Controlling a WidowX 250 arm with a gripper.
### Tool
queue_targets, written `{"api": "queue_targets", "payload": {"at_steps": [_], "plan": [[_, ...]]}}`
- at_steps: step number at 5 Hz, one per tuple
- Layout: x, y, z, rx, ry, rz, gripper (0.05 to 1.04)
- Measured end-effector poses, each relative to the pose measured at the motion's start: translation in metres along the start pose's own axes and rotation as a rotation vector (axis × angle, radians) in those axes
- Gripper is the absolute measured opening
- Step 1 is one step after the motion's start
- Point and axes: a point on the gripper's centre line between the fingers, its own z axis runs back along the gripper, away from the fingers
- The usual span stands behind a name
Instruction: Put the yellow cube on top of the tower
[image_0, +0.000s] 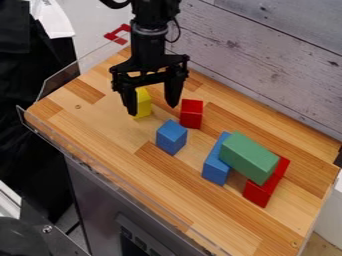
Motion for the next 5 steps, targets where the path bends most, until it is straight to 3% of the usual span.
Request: {"api": "queue_targets", "payload": {"at_steps": [3,5], "plan": [[0.021,0.0,-0.003,0.0,0.001,-0.007,1.001],[0.027,0.006,-0.02,0.014,0.04,-0.013,1.001]]}}
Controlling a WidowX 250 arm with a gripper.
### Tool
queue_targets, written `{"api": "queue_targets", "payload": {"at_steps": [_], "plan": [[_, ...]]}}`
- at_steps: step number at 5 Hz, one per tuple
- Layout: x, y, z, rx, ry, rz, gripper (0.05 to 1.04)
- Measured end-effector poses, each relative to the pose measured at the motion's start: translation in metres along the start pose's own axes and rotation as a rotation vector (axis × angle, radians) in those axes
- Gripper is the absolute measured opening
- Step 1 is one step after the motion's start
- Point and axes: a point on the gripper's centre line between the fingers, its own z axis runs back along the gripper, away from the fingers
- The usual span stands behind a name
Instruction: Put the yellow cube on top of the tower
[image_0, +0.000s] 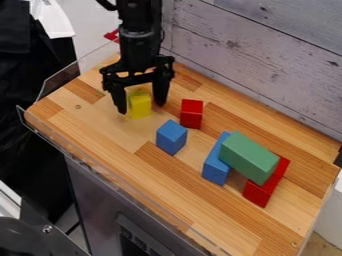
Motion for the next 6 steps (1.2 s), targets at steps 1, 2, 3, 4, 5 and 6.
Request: {"api": "queue_targets", "payload": {"at_steps": [1,2,3,4,5,6], "plan": [[0.002,0.001,-0.006,-0.013,0.015,-0.002,0.968],[-0.004,0.0,-0.012,-0.05,0.013,-0.013,0.696],[-0.027,-0.004,0.008,-0.046,-0.033,-0.126,0.585],[-0.068,-0.024,0.044,-0.038,-0.09,-0.364,0.585],[-0.117,-0.043,0.081,0.023,-0.153,-0.576,0.585],[-0.151,-0.061,0.108,0.054,-0.192,-0.719,0.585]]}}
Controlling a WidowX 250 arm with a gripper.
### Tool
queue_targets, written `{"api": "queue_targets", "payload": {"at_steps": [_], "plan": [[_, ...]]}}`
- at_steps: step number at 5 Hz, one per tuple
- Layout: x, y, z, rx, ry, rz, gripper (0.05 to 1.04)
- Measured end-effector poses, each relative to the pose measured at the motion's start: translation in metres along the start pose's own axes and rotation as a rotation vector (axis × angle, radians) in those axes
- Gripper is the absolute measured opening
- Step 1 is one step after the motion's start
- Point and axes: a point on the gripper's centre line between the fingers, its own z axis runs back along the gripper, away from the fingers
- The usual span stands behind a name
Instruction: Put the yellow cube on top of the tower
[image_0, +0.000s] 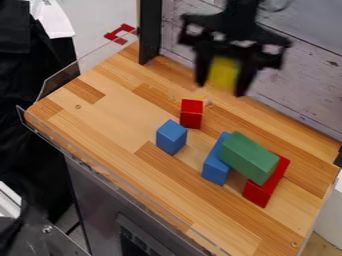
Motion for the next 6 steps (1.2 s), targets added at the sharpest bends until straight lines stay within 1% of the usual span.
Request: {"api": "queue_targets", "payload": {"at_steps": [1,2,3,4,5,6], "plan": [[-0.016,-0.038,0.017,-0.041,-0.026,-0.162,0.585],[-0.028,-0.06,0.009,-0.082,0.014,-0.244,0.585],[-0.035,-0.071,-0.006,-0.122,0.077,-0.291,0.585],[-0.047,-0.069,-0.025,-0.145,0.139,-0.292,0.584],[-0.047,-0.065,-0.042,-0.145,0.186,-0.279,0.584],[-0.041,-0.056,-0.045,-0.121,0.188,-0.255,0.584]]}}
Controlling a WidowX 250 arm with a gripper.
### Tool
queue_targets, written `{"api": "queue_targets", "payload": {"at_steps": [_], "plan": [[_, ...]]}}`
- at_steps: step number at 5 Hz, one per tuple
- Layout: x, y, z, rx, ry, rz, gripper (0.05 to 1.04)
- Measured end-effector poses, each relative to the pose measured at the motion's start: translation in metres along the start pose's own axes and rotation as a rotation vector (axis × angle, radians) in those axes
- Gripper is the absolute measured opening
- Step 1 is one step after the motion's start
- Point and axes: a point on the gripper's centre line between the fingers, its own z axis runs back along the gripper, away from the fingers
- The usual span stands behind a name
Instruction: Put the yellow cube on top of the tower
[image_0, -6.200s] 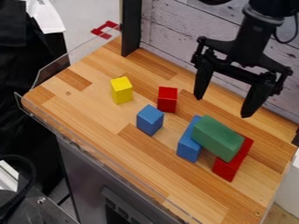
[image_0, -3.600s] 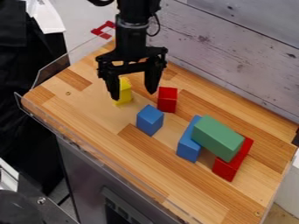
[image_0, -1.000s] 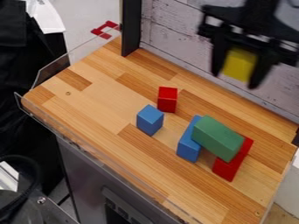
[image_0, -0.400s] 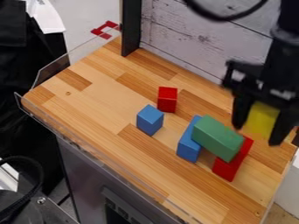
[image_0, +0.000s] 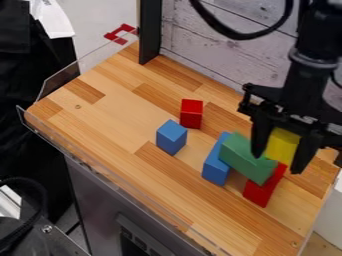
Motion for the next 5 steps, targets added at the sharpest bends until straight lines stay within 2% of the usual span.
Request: {"api": "queue_targets", "payload": {"at_steps": [1,3,5], "plan": [[0.001,0.006,0.0,0.031,-0.004,0.005,0.584],[0.002,0.019,-0.009,0.089,0.046,0.004,0.584],[0.004,0.03,-0.02,0.068,0.053,0.044,0.585]]}}
